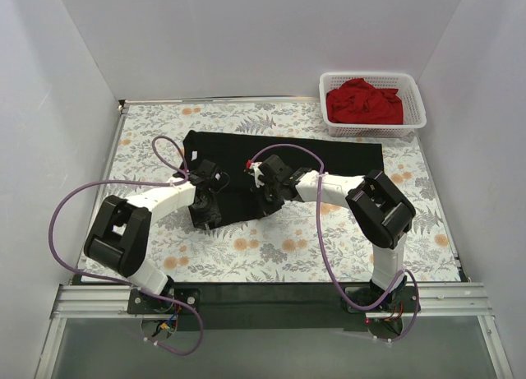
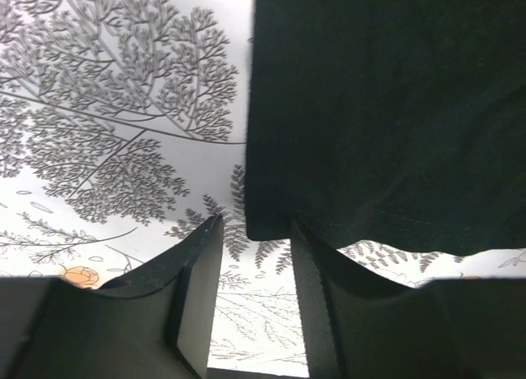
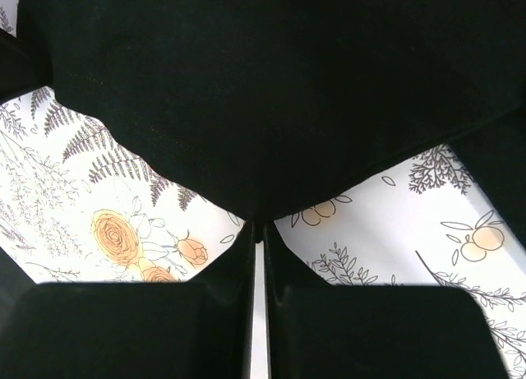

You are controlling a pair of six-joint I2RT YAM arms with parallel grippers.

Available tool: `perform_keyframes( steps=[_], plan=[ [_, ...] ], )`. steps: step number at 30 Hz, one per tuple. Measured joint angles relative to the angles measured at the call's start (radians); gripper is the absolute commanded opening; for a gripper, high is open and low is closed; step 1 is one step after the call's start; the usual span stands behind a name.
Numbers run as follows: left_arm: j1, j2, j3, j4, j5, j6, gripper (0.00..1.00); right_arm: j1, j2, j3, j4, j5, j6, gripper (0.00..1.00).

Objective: Fold and stack the t-shirts
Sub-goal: Fold the tshirt

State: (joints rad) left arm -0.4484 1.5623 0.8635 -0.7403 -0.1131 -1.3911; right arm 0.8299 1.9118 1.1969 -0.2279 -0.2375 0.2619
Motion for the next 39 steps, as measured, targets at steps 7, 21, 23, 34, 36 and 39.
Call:
perform_keyframes(
  steps=[7,21,23,34,36,39],
  plan=[
    [-0.002,0.027,0.025,0.006,0.027,0.0,0.09,0.0,0.001,0.0,0.0,-0.003,0.0,0.01],
    [-0.013,0.08,0.119,0.045,0.018,0.029,0.0,-0.004,0.001,0.053,-0.016,-0.001,-0.006,0.01],
    [-0.013,0.116,0.207,0.045,-0.001,0.055,0.0,-0.013,0.001,0.087,-0.016,-0.006,-0.007,0.01],
    [0.014,0.327,0.659,0.097,-0.116,0.2,0.0,-0.177,0.022,0.252,-0.015,-0.106,0.027,0.01],
    [0.022,0.362,0.705,0.103,-0.124,0.22,0.0,-0.209,0.036,0.283,-0.016,-0.131,0.037,0.01],
    [0.034,0.412,0.763,0.121,-0.132,0.248,0.0,-0.245,0.065,0.329,-0.015,-0.161,0.051,0.01]
  ],
)
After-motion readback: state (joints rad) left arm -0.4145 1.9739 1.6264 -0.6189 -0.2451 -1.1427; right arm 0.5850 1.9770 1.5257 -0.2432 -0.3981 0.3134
